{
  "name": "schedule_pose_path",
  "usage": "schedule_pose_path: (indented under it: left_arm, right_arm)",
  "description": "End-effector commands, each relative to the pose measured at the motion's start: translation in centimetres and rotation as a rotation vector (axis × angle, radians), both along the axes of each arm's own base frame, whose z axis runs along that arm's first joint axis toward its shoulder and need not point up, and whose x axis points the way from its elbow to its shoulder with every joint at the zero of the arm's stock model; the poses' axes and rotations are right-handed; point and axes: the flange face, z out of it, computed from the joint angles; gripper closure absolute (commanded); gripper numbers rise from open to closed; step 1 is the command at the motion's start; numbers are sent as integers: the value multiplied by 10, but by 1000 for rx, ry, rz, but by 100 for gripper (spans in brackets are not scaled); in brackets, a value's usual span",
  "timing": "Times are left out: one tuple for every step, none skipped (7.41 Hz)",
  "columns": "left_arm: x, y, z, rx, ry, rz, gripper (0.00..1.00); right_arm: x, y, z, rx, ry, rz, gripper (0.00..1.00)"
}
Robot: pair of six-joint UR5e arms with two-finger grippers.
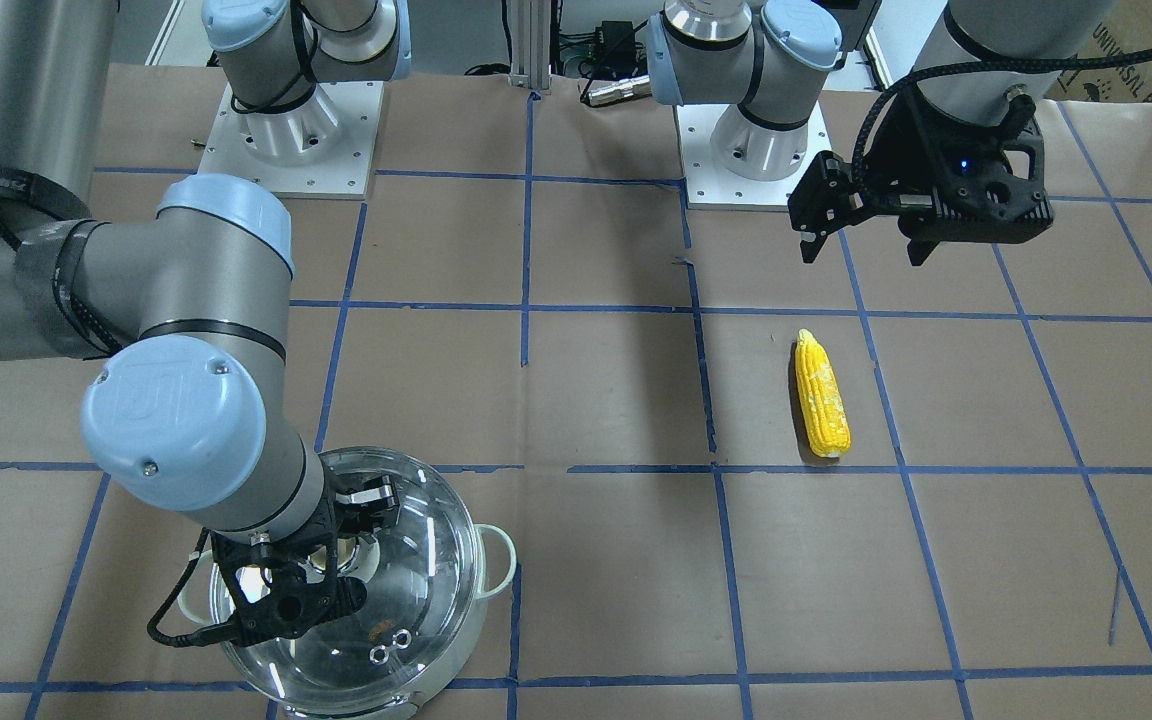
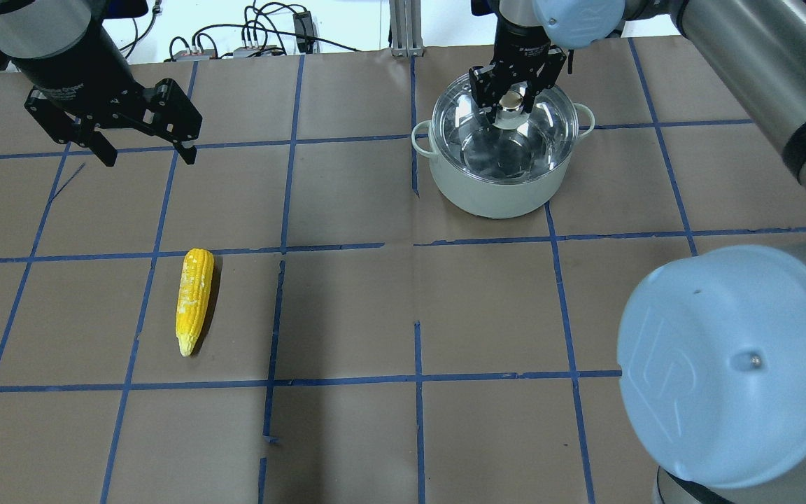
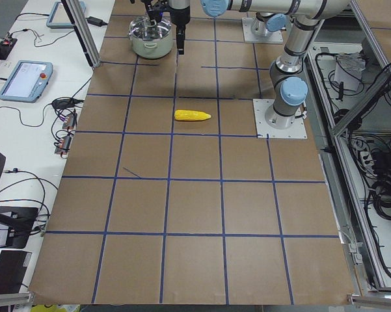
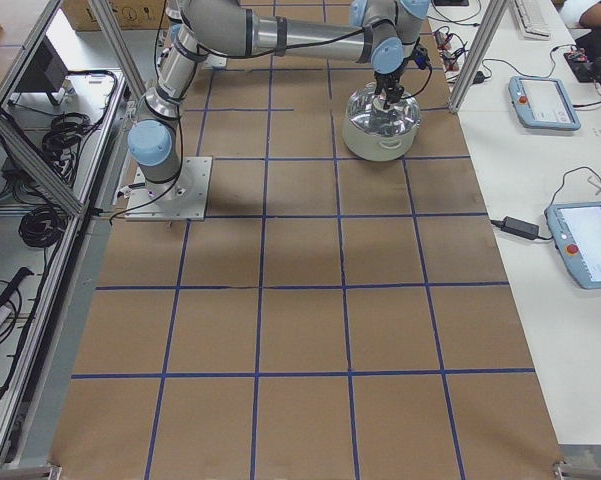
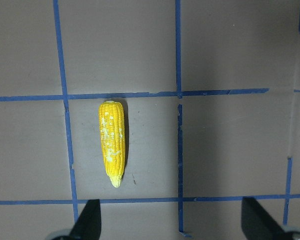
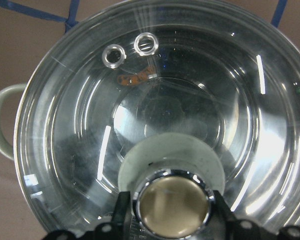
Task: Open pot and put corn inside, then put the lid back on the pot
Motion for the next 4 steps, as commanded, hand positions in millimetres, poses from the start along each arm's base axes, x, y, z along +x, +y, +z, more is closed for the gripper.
schedule_pose_path:
  left_arm:
    - [0,0,1,-2,-2,0,0]
    - [0,0,1,-2,-4,0,0]
    - [0,0,1,0,-3,0,0]
    - [0,0,1,-1,-2,0,0]
  right_arm:
    - [-1,2,7,21,6,0,65]
    - [-1,2,8,22,6,0,67]
    - [-1,4,9,34,6,-1,69]
    - [-2,7,20,33,5,-2,69]
